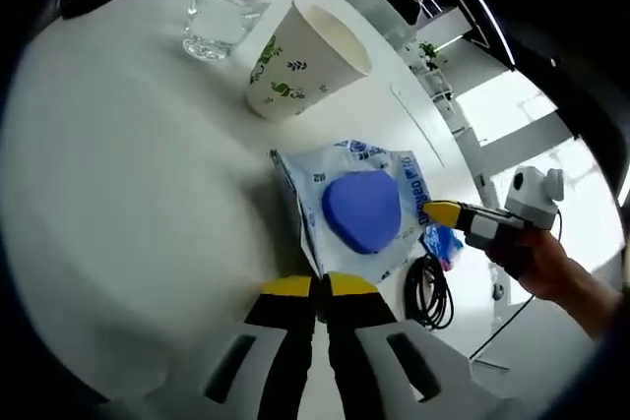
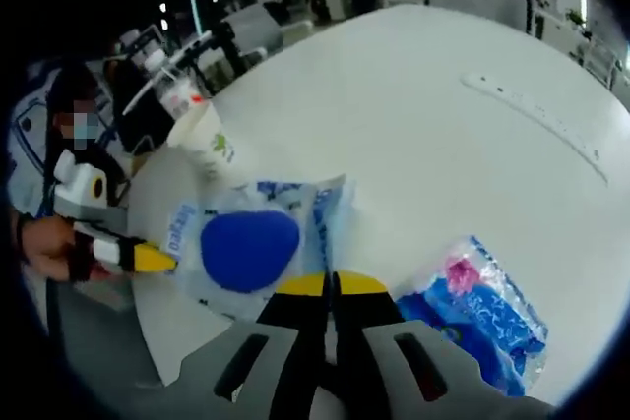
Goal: Arrange the tabletop items into an orderly group along one side of the table until the central work area is clear of visible clutter.
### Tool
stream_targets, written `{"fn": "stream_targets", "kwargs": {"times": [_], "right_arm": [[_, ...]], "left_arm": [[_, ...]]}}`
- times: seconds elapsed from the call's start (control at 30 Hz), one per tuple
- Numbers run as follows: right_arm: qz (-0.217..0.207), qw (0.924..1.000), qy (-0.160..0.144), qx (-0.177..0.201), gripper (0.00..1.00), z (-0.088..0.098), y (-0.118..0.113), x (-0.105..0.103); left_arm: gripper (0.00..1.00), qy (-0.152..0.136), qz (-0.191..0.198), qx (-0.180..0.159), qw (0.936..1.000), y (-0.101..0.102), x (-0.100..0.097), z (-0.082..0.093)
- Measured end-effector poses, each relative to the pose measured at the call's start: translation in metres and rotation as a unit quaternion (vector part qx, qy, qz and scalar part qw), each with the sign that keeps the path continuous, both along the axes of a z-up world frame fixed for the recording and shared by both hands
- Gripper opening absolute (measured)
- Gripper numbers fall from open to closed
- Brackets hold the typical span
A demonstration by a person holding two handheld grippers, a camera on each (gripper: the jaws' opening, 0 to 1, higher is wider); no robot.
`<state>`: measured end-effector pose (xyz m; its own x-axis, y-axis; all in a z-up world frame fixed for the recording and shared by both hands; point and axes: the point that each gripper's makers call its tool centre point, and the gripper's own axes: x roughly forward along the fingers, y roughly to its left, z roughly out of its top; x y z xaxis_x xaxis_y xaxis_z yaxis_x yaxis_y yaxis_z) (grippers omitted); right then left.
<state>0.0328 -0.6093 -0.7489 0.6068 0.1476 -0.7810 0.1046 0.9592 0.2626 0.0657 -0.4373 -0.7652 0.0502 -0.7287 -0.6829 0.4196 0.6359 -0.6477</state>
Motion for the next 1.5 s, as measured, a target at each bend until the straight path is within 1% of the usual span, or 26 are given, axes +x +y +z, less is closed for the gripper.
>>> {"fn": "stream_targets", "kwargs": {"times": [0.3, 0.43, 0.63, 0.8, 0.9, 0.97, 1.07, 1.13, 1.27, 1.5], "right_arm": [[-0.010, 0.9998, -0.004, 0.015, 0.00, 0.000, 0.017, -0.011], [-0.024, 0.9990, -0.010, 0.036, 0.00, 0.002, 0.030, -0.015], [-0.019, 0.9989, -0.009, 0.041, 0.00, -0.002, 0.050, -0.020], [-0.022, 0.9980, -0.007, 0.058, 0.00, -0.003, 0.068, -0.025], [-0.015, 0.9977, -0.005, 0.066, 0.00, -0.004, 0.081, -0.028], [-0.013, 0.9974, -0.005, 0.070, 0.00, -0.005, 0.088, -0.031], [-0.014, 0.9966, -0.003, 0.081, 0.00, -0.007, 0.099, -0.036], [-0.027, 0.9954, -0.009, 0.092, 0.00, -0.008, 0.104, -0.039], [-0.034, 0.9946, -0.011, 0.097, 0.00, -0.009, 0.112, -0.045], [-0.044, 0.9942, -0.014, 0.097, 0.01, -0.011, 0.111, -0.046]], "left_arm": [[0.00, -0.013, -0.004, 0.009, 0.9999, 0.016, 0.008, 0.000], [0.00, -0.016, 0.005, 0.013, 0.9998, 0.026, 0.016, -0.002], [0.00, -0.026, 0.005, 0.020, 0.9995, 0.038, 0.023, -0.001], [0.00, -0.031, 0.011, 0.024, 0.9992, 0.052, 0.033, -0.003], [0.01, -0.043, 0.007, 0.027, 0.9987, 0.059, 0.040, -0.005], [0.01, -0.044, 0.008, 0.028, 0.9986, 0.064, 0.043, -0.005], [0.02, -0.045, 0.011, 0.029, 0.9985, 0.068, 0.047, -0.005], [0.02, -0.048, 0.010, 0.028, 0.9984, 0.070, 0.049, -0.003], [0.02, -0.052, 0.006, 0.028, 0.9982, 0.070, 0.050, -0.003], [0.02, -0.057, -0.006, 0.028, 0.9980, 0.069, 0.051, -0.002]]}}
